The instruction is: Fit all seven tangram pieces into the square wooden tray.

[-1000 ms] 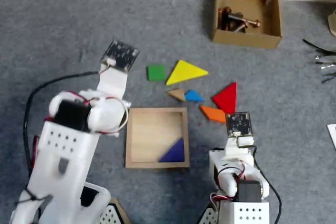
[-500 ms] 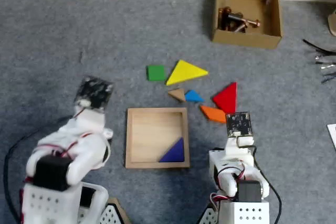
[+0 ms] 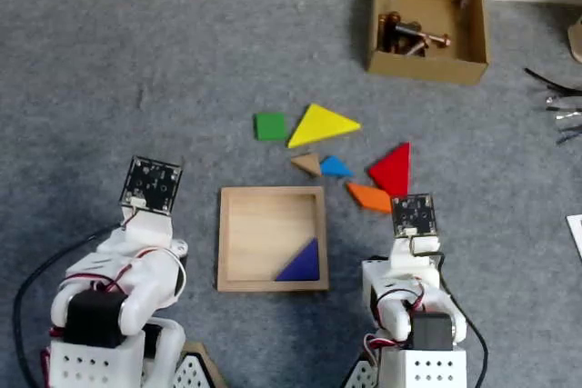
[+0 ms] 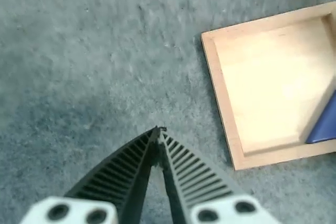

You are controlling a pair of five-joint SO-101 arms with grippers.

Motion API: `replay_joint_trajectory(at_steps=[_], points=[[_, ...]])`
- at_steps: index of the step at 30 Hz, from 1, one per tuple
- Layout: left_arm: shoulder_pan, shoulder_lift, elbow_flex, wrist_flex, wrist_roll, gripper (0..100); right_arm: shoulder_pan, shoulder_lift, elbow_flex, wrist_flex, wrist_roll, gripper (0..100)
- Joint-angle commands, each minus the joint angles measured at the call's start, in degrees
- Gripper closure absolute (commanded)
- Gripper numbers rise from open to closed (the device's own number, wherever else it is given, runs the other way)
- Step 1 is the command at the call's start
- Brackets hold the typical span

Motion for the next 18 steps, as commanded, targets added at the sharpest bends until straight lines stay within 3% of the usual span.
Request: replay_joint_trajectory(at_steps=[1, 15, 18], points=[[-0.75, -0.66, -0.04, 0.09, -0.09, 99, -0.40, -0.75, 6.99, -0.40, -0.26, 99.3], [-1.01, -0.66, 0.13, 0.09, 0.00, 99, -0.40, -0.75, 6.99, -0.40, -0.26, 99.3], [-3.74, -0.66, 0.31, -0.18, 0.00, 99, -0.40, -0.75, 6.99, -0.40, -0.26, 99.3]])
